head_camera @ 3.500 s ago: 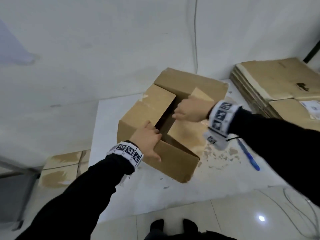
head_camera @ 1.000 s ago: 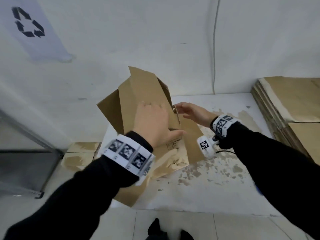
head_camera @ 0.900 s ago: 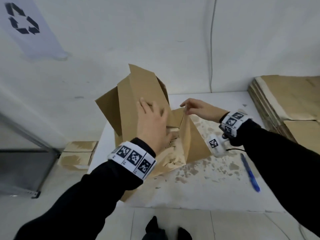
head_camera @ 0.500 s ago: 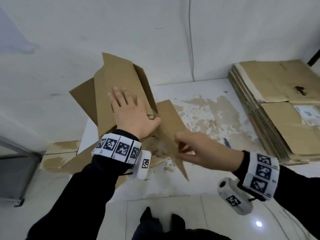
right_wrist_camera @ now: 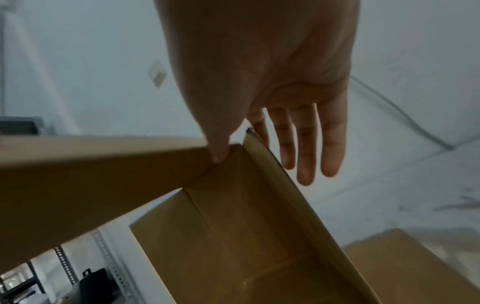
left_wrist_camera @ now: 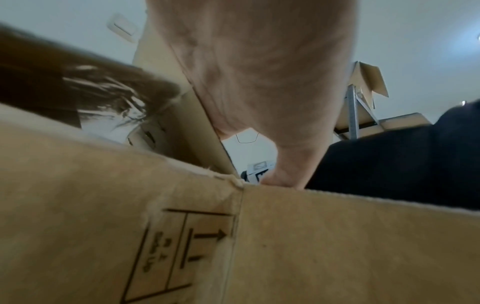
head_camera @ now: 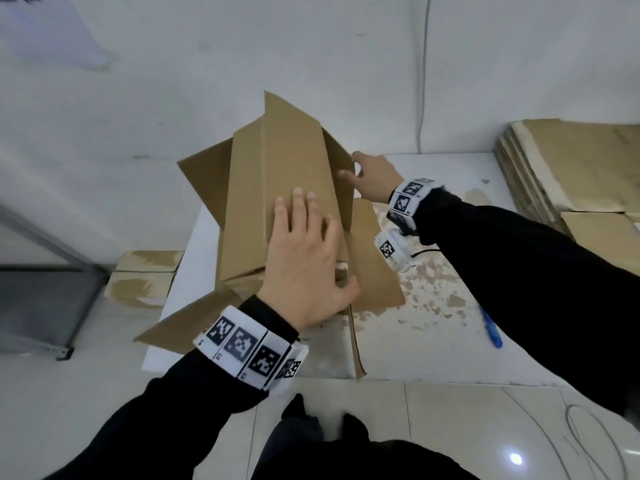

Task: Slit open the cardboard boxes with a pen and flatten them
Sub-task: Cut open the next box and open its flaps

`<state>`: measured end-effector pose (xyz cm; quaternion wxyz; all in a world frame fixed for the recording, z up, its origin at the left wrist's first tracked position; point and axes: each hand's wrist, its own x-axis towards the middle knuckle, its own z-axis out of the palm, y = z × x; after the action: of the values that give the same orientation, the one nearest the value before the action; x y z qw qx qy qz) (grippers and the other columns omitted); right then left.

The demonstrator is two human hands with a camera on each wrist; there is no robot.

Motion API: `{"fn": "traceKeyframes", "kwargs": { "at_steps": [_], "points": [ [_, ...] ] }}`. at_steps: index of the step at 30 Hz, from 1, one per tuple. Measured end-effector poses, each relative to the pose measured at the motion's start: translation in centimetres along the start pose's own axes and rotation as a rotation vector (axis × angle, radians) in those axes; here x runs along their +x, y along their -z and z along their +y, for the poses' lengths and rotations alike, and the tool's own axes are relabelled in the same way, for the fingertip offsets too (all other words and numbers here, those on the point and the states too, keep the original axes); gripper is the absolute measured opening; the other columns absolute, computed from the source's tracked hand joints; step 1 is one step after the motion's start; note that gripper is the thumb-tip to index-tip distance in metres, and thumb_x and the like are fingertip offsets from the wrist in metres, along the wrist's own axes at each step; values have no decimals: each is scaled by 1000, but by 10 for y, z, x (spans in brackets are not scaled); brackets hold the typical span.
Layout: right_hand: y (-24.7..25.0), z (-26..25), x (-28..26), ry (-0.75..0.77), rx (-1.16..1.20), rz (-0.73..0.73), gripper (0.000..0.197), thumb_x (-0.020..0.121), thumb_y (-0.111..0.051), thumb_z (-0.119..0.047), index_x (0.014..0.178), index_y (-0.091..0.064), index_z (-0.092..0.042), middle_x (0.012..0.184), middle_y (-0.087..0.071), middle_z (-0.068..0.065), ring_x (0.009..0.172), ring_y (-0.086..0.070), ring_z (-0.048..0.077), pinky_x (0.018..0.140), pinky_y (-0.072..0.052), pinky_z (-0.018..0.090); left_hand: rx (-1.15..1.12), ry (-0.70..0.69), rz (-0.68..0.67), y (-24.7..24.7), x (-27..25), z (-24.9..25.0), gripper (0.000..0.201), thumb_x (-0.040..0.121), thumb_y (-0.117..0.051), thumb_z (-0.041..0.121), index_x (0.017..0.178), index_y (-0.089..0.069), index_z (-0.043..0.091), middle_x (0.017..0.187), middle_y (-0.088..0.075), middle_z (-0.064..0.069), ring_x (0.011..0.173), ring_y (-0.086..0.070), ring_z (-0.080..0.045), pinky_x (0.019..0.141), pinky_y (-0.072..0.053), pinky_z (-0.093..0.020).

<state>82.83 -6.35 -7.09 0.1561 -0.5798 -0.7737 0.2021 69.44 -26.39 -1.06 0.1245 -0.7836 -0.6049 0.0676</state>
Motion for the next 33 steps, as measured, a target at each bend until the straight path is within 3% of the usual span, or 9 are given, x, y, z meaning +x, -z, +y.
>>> {"fn": "traceKeyframes", "kwargs": {
  "at_steps": [4,7,10,13,16,19,24,28,33],
  "points": [
    [27,24,18,-78,98,24,25,96,-39,-12,107,-60,-3,89,-66,19,57,-65,22,43,-48,18,-60,-30,23,-4,-3,-17,83,74,-36,66,135,-44,9,152,-27,-25,142,-18,-41,114,-7,-56],
    [58,66,29,-321,430,105,33,95,-38,-2,125,-50,2,65,-63,8,50,-62,18,57,-56,33,-108,-127,99,-14,-3,-27,79,70,-43,63,128,-55,10,147,-38,-21,140,-28,-37,114,-14,-55],
    [65,89,19,-446,534,165,61,93,-48,-18,148,-22,-15,103,-61,13,85,-63,23,85,-54,50,-94,-176,73,-14,6,-18,81,69,-38,64,129,-54,12,150,-35,-19,142,-25,-34,114,-11,-56],
    [56,64,-36,-306,589,88,93,87,-55,-54,149,9,-30,152,-29,10,130,-42,28,99,-45,49,-38,-146,11,-15,29,-6,86,72,-22,67,139,-40,17,157,-16,-18,146,-7,-33,115,3,-56],
    [29,10,-138,-177,887,83,84,79,-53,-68,147,-7,-45,154,-23,-10,136,-33,12,103,-39,42,-36,-120,4,-27,66,-3,83,77,-24,70,142,-36,18,159,-10,-16,147,-2,-32,116,5,-56],
    [-19,-20,-208,-107,906,-40,95,74,-65,-59,145,-1,-48,136,-29,-39,126,-36,-14,100,-38,16,-41,-97,-22,-47,106,2,82,79,-25,71,141,-39,19,159,-13,-14,147,-3,-30,115,6,-56],
    [-82,11,-187,-397,717,138,47,91,-48,-1,133,-38,-18,104,-56,-17,100,-61,14,71,-45,6,-30,-67,-66,-108,155,16,77,85,-19,67,141,-42,20,157,-19,-13,147,-3,-30,113,11,-58],
    [-101,55,-156,-630,528,156,53,91,-52,-8,141,-34,-7,129,-53,12,119,-51,30,98,-43,34,-6,-125,-195,-172,159,27,76,90,-20,63,152,-18,20,159,3,-17,146,11,-34,113,12,-59],
    [-107,85,-142,-744,407,7,71,90,-54,-8,149,-15,-7,136,-46,18,121,-47,32,97,-39,34,-78,-241,-199,-193,152,32,67,94,-39,38,151,-16,10,157,11,-22,145,15,-36,109,20,-52]
  ]
}}
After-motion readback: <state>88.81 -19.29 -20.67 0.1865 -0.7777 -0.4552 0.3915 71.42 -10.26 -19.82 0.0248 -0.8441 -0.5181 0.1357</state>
